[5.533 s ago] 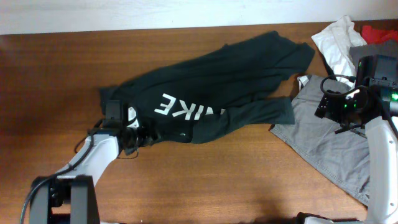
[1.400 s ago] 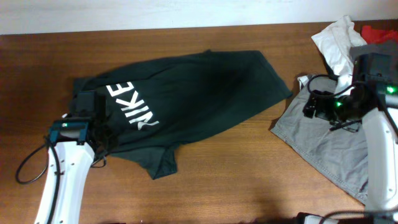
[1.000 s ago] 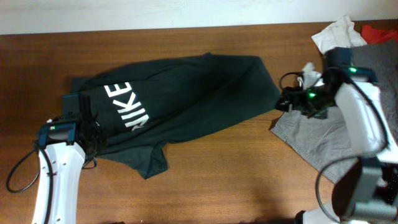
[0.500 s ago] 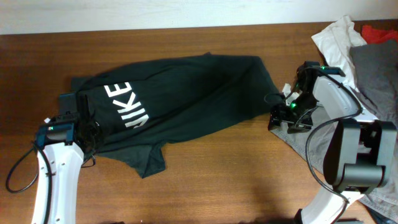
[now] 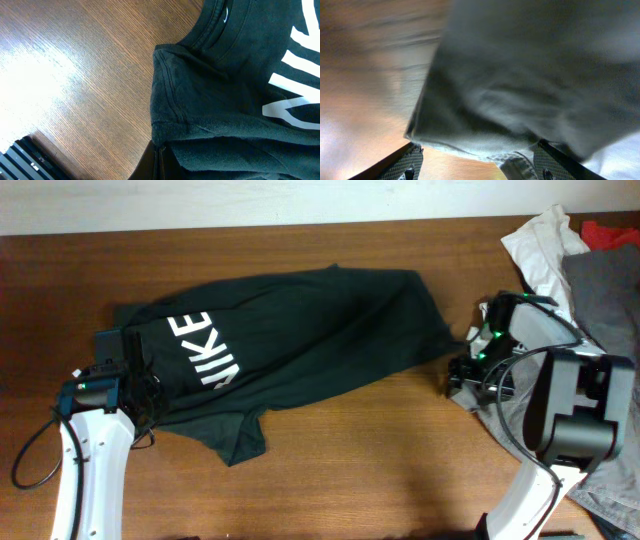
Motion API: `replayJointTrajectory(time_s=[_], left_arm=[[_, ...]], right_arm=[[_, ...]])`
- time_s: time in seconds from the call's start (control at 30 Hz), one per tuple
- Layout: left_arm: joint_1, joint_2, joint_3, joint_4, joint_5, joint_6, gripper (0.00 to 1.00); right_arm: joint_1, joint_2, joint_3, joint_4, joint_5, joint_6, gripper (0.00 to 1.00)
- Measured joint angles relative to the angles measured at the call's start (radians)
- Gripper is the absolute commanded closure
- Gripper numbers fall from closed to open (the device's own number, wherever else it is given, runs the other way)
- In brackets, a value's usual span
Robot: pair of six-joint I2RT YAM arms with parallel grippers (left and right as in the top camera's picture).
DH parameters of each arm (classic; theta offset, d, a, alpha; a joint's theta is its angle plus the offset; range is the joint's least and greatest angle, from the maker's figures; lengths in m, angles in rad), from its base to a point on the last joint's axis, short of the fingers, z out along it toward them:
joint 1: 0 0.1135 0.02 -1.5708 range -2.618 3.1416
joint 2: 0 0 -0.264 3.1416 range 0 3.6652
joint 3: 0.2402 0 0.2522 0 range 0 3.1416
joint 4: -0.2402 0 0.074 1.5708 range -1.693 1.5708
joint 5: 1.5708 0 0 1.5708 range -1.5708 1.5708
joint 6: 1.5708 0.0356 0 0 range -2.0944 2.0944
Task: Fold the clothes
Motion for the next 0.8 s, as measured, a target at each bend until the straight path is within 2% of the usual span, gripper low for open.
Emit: replayJointTrajectory(time_s=[0.13,0.27,0.57,0.7,0.8], left_arm=[[0.000,0.000,0.000,0.000,0.000,0.000,1.00],[0.000,0.000,0.000,0.000,0.000,0.000,1.00],[0.000,0.000,0.000,-0.001,0.000,0.000,1.00],[0.000,0.000,0.000,-0.001,0.000,0.000,1.00],[0.000,0.000,0.000,-0.001,0.000,0.000,1.00]], right_arm=[[-0.089,0.000,0.007,0.071,0.118,0.094,0.24],[-0.192,0.014,0.056,0.125,0.157,0.153,0.28],[-0.344,0.068,0.316,0.034,0.333,0.323,0.27],[-0.372,0.068,0.344,0.027,0.330,0.330,0.27],[-0.373,0.068,0.344,0.022,0.251,0.281,0.27]])
